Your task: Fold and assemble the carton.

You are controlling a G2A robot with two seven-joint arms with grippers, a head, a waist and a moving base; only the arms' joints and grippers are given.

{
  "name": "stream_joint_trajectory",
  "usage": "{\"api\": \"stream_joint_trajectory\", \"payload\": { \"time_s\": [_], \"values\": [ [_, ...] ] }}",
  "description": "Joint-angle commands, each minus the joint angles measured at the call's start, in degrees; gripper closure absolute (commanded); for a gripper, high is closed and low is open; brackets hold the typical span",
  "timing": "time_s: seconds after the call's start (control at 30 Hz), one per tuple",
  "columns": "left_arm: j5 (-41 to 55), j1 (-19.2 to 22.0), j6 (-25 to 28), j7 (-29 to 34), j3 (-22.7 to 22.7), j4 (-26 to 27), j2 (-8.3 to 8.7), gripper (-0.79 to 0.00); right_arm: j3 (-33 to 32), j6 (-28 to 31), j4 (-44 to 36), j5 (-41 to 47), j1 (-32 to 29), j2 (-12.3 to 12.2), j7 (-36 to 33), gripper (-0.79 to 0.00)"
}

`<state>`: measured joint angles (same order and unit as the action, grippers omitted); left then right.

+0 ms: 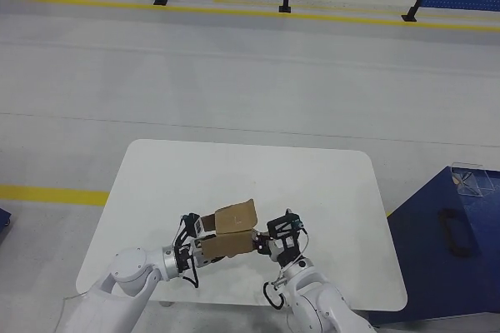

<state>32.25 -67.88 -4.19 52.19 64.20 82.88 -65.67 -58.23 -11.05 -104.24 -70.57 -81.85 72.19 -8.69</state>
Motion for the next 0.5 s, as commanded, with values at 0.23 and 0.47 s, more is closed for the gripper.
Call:
{"api": "stream_joint_trajectory", "payload": {
  "time_s": [0.23, 0.47],
  "values": [
    [1.5, 0.7, -0.2, -0.2, -0.5, -0.8, -0.3, 0.0, -7.1, -0.1, 1.5, 3.8, -1.7, -0.3, 3.7, -0.785],
    [1.8, 0.9, -0.3, -0.2, -1.1, -0.6, -0.49, 0.0, -7.1, 4.2, 8.7, 6.2, -2.2, -0.2, 1.7, -0.785]
  ]
}}
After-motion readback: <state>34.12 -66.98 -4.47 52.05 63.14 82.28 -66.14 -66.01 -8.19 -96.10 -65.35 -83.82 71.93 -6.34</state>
